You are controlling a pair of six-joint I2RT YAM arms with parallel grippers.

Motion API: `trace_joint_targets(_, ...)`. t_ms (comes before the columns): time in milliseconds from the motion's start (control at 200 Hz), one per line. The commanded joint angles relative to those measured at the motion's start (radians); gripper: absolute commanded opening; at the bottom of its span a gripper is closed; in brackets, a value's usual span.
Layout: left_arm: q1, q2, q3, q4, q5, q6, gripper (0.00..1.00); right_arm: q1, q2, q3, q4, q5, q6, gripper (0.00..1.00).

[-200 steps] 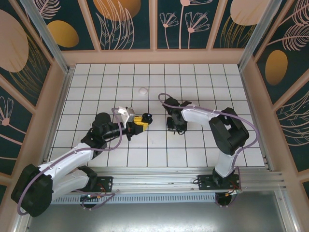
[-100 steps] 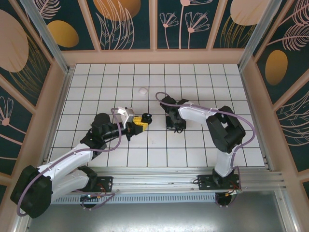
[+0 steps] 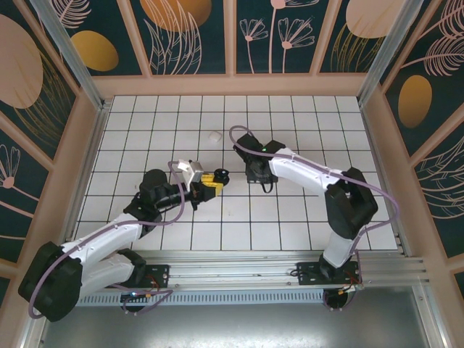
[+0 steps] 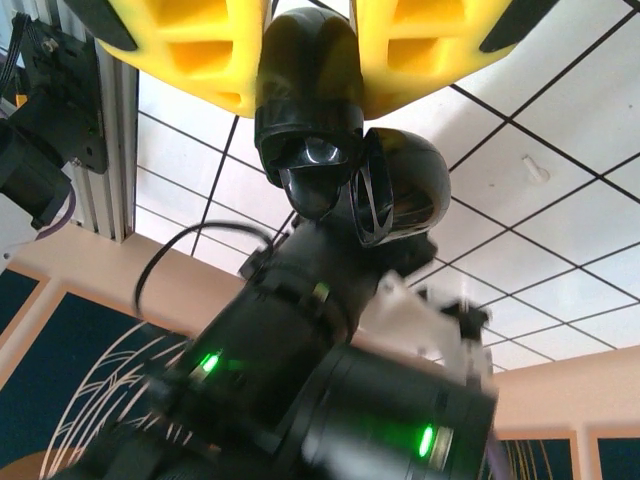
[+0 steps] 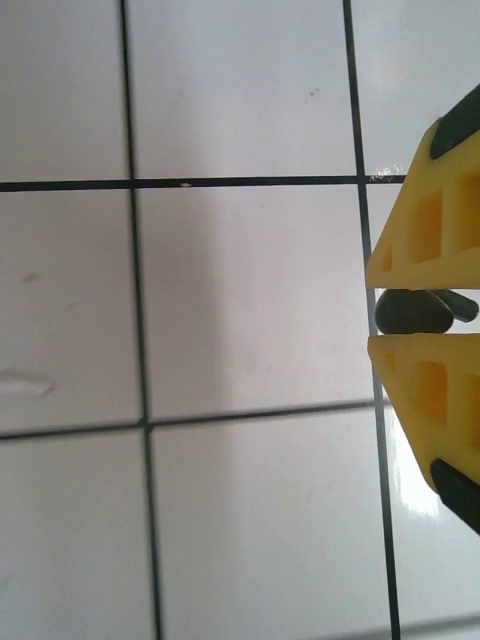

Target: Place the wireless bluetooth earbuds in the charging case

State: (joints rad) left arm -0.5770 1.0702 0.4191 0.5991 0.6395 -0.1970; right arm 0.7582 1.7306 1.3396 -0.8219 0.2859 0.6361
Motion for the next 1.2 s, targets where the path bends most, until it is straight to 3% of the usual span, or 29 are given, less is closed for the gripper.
trace_joint_targets(0,-0.006,0.032,0.029,0.083,-0.026,-0.036,0.00,0.030,-0.079,0.065,-0.068,0.103,0.023,0.13)
trace_joint_targets(370,-0.014,0.193,0.105,0.178,-0.146,-0.144,0.00,0.139,-0.161,0.226,-0.137,0.244,0.021,0.13)
trace_joint_targets(565,-0.055,0.254,0.138,0.225,-0.188,-0.160,0.00,0.234,-0.204,0.271,-0.075,0.321,-0.015,0.13)
trace_joint_targets(791,-0.079,0.284,0.161,0.276,-0.193,-0.170,0.00,0.290,-0.242,0.263,0.034,0.302,-0.056,0.12)
trace_joint_targets(1196,-0.092,0.302,0.174,0.309,-0.170,-0.199,0.00,0.306,-0.243,0.208,0.115,0.289,-0.090,0.13)
